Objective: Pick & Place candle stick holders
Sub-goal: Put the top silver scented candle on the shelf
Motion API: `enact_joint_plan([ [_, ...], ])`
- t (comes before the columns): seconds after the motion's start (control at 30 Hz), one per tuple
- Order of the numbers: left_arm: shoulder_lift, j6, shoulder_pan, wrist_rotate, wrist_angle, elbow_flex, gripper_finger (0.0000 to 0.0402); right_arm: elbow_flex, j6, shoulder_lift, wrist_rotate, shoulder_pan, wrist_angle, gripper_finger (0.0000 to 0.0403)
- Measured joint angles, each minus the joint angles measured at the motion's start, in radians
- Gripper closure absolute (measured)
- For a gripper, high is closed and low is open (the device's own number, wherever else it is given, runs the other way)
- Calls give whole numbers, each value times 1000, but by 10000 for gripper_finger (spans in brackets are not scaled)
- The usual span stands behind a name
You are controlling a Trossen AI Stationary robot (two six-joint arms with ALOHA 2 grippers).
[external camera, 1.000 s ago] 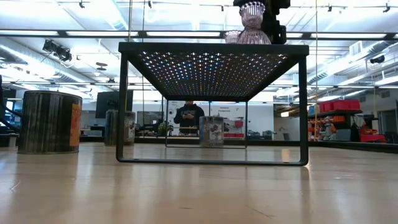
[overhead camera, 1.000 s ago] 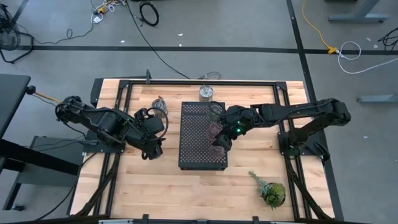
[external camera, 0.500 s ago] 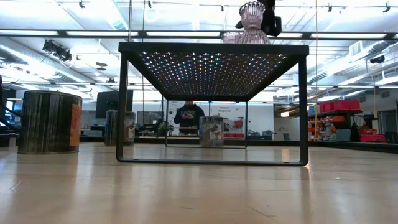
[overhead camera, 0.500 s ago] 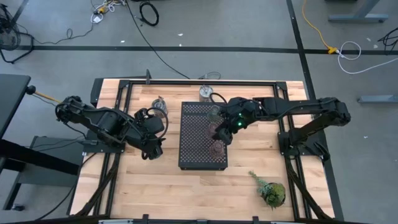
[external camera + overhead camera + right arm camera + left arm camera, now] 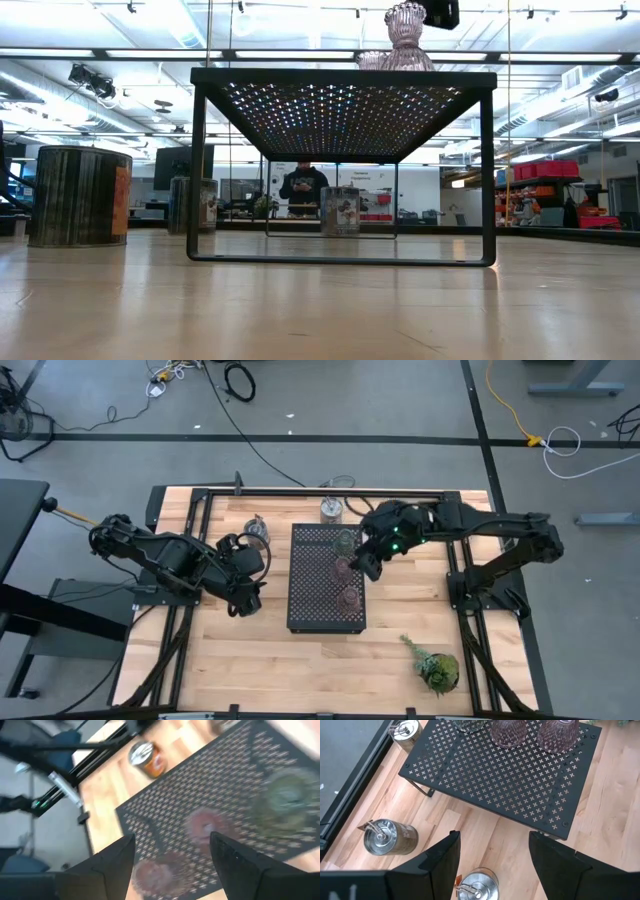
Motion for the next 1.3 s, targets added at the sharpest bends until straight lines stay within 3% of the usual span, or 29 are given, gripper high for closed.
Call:
enact_joint_plan([
  [0.23, 0, 1, 0, -1, 13, 0, 164, 22, -8, 0, 151, -83, -77, 147],
  [0.33, 0, 21, 0, -3, 30, 0, 164, 22, -16, 0, 156, -150, -72, 147],
  [0.7, 0, 11, 66, -71, 136, 0, 164, 22, -251, 100, -3, -438, -64, 147],
  [0.97, 0, -84, 145, -107, 181, 0, 164, 21, -503, 161, -156, -512, 57, 147],
  [1.1, 0, -109, 160, -106, 202, 0, 164, 21, -602, 150, -118, -524, 106, 147],
  [1.3, 0, -97, 180, -105, 210, 0, 164, 21, -524, 138, -57, -521, 194, 147],
])
